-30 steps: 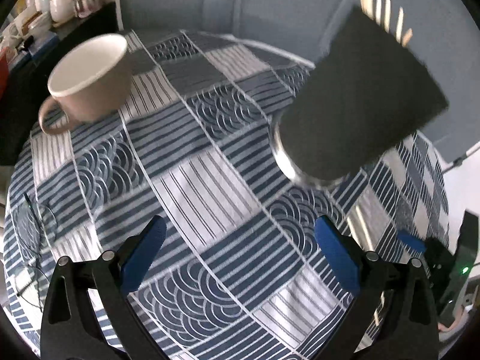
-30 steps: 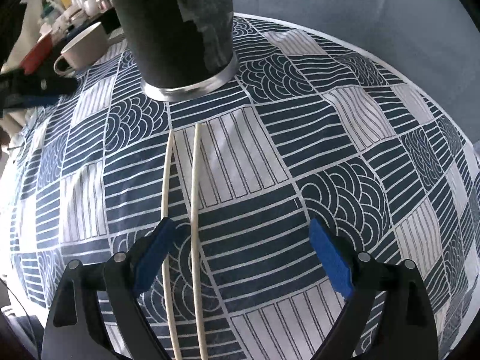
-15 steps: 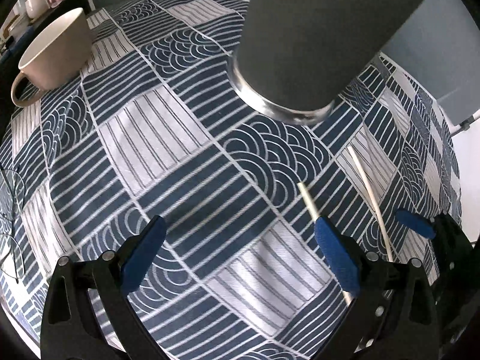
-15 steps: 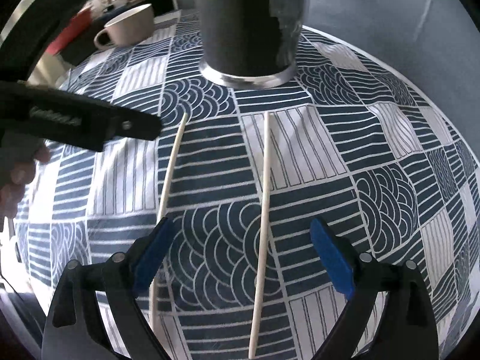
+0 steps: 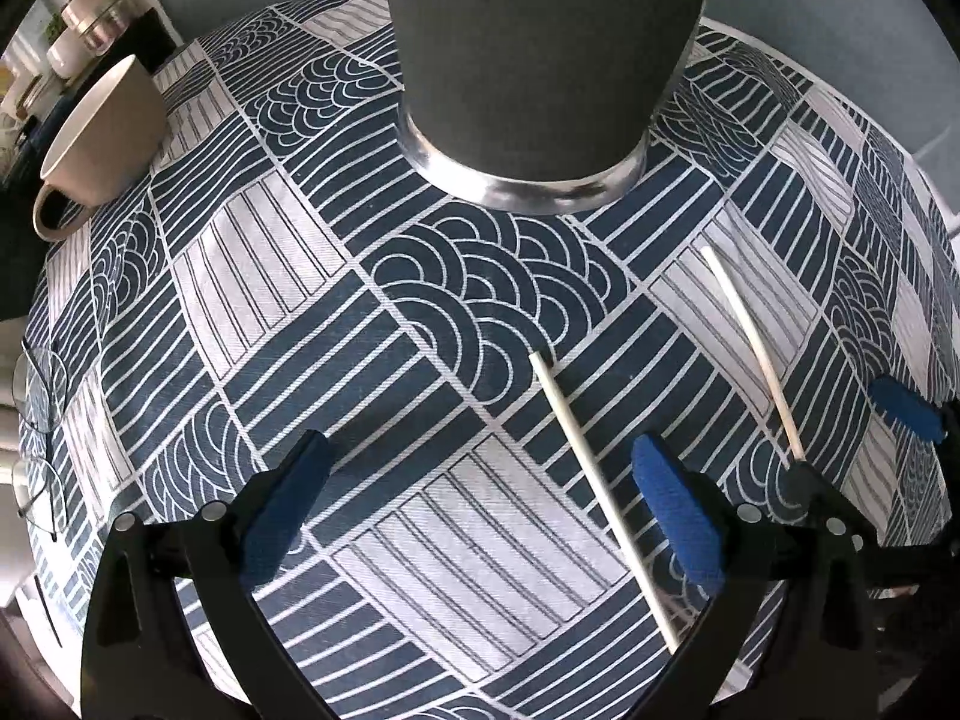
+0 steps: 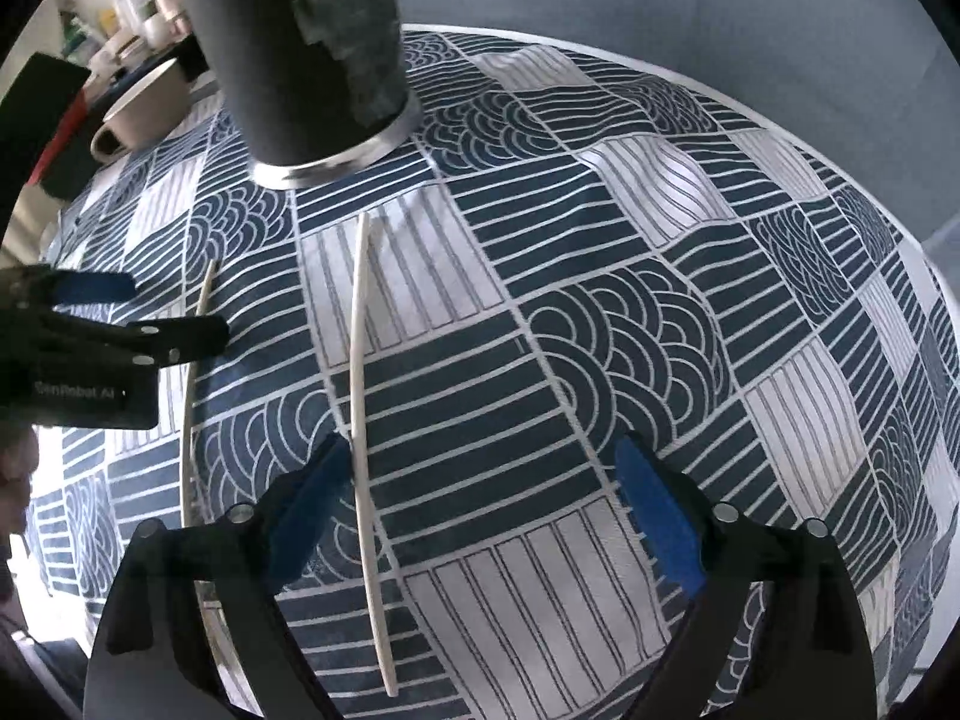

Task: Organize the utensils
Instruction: 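Move both grippers back down to the last sticks on the cloth, then grasp a wooden stick with the right gripper while the left gripper grasps another, then lift both held sticks upright and carry them above the black holder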

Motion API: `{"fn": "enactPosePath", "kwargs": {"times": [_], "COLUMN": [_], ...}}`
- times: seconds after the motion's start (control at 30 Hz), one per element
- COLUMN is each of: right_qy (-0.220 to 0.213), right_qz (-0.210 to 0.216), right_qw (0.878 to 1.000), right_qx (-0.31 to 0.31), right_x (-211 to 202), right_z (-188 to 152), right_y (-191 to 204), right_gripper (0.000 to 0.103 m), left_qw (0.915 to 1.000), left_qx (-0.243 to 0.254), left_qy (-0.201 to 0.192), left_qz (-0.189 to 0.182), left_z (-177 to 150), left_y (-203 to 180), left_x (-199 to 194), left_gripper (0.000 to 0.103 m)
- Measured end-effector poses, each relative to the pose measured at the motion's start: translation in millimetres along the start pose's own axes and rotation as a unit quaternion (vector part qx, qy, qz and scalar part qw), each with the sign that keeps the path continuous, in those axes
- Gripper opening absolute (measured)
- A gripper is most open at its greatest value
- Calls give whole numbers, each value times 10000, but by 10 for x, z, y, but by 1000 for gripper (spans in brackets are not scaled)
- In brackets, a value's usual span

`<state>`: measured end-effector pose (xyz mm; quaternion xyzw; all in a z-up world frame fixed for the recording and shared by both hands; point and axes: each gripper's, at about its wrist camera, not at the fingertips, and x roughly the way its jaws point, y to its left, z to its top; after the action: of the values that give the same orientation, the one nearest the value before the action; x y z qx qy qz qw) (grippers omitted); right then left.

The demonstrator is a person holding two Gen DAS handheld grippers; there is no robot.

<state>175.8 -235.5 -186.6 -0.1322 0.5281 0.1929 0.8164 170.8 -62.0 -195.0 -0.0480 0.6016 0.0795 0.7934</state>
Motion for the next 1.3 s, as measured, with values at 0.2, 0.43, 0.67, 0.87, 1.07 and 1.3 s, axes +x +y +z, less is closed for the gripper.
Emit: {"fn": "enactPosePath", "kwargs": {"times": [0.2,0.43,0.67,0.87,1.07,1.3], "right_qy": [58,149,178,59,-265,-791], "right_qz": [73,35,354,762,1077,1247], "right_qw": [9999,9995,9959,9889,9814,9753], "right_qx": [-112,262,808,1274,1569,1644], "right_x": [-73,-100,-129,-201,-398,-717], "right_z": [34,-19,-100,-168,-108,133], "right_y": [-27,-222,-368,-426,-478,-508], "right_gripper": [32,5,5,5,5,5], "left_qw": [9999,9995,9997,9939,9924,9912], "left_qx": [23,297,-24,-598,-800,-911], "left_qy": [149,-8,5,416,294,-300], "left_qz": [-8,-111,-244,-830,-885,-916], "left_z": [-18,-139,-182,-170,-141,253], "left_y": [17,384,847,1222,1531,1662], "left_x": [4,-78,-174,-179,-400,-857], "left_gripper": [98,79,8,4,4,4]}}
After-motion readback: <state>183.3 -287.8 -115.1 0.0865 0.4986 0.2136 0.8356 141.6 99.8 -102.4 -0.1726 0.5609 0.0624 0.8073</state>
